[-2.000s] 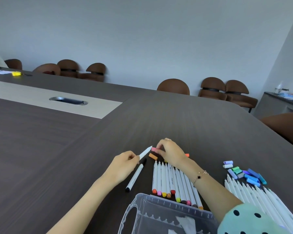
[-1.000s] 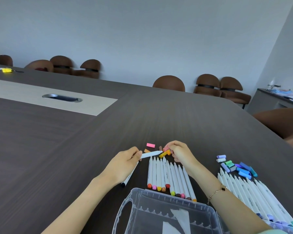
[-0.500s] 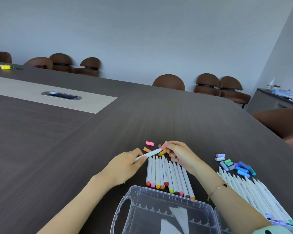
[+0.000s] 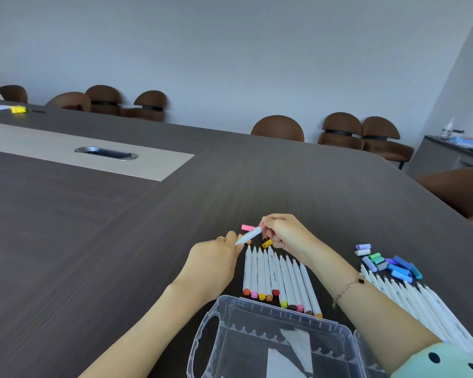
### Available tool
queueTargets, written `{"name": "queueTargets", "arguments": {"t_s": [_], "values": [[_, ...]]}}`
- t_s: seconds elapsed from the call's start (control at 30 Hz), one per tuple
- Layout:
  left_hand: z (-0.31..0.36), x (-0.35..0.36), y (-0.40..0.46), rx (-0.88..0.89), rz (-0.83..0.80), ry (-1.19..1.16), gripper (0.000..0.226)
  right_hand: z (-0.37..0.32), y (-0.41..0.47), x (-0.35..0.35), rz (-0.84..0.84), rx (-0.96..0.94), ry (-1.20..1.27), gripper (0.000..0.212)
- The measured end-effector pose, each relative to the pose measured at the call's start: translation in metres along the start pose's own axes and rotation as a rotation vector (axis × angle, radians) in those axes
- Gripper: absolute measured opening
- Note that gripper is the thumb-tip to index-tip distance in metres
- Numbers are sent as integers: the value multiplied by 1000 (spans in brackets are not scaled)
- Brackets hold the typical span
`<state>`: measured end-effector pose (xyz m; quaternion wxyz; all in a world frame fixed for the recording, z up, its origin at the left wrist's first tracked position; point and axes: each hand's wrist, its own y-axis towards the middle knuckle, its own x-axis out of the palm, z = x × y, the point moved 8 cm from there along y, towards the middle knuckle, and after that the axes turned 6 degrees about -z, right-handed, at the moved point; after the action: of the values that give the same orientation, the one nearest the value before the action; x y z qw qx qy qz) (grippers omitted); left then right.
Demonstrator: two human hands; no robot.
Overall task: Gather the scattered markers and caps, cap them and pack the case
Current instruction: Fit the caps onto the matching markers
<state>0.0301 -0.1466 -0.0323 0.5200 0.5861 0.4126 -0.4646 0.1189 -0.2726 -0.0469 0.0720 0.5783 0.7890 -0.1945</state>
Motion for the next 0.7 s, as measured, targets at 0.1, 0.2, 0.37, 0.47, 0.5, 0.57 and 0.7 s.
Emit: {"name": "queueTargets", "arguments": {"t_s": [0.1,0.2,0.37,0.47,0.5,0.57,0.7], "values": [[-11,-5,-4,-105,-5,52,21,-8,2,-5,-29,-35,-217,23],[-30,-10,-9,-165,-2,103,11,-14,4,-30,93,-174,-570,26],[-55,15,-11,-287,-61,35,29,6,-7,-33,128,-296,-890,14],[-48,18,-10,-266,-61,-54,38,11,-14,-35,173,-369,-1072,13],[-45,16,-9,-260,-53,-82,37,12,-14,-38,174,-376,-1106,15],[-35,7,-5,-216,-3,-149,30,16,-11,-46,156,-372,-1131,18],[3,4,8,-73,-70,-225,24,14,-2,-60,168,-356,-1056,23]]}}
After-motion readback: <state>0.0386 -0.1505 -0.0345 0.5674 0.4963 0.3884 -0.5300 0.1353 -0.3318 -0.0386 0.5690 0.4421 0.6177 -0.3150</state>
